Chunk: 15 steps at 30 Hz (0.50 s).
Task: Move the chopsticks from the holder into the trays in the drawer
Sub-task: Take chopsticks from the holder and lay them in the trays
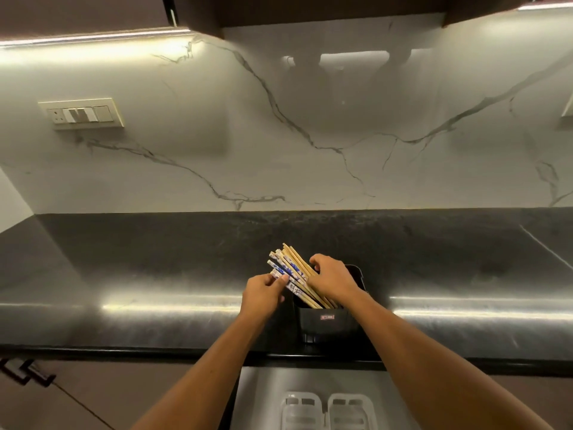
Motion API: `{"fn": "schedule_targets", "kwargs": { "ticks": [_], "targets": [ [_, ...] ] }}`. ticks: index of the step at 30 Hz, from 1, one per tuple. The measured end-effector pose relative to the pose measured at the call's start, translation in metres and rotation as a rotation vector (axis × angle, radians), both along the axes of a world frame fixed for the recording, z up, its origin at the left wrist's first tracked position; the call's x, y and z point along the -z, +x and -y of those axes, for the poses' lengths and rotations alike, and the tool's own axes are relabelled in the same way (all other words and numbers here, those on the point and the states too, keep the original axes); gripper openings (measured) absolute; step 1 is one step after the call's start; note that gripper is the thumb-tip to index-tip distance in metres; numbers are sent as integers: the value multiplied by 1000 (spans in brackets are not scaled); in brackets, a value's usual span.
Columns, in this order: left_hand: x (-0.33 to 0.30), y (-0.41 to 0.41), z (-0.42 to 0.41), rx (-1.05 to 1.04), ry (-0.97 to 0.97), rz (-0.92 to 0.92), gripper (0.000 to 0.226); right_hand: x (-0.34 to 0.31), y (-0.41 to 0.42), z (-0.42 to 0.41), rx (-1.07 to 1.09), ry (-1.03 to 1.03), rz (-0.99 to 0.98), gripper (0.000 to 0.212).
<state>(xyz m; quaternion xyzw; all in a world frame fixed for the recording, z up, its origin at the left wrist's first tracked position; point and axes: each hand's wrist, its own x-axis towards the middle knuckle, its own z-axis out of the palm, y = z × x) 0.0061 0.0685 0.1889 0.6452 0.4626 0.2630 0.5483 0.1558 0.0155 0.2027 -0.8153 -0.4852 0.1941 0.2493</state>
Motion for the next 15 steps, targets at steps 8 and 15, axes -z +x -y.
{"fn": "schedule_targets", "kwargs": {
  "ticks": [8, 15],
  "targets": [
    [8, 12, -7, -2, 12, -3, 19, 9, -1, -12, -56, -21, 180, 26],
    [7, 4, -5, -6, 88, 24, 25, 6, 6, -14, -111, -36, 197, 10]
  ]
}}
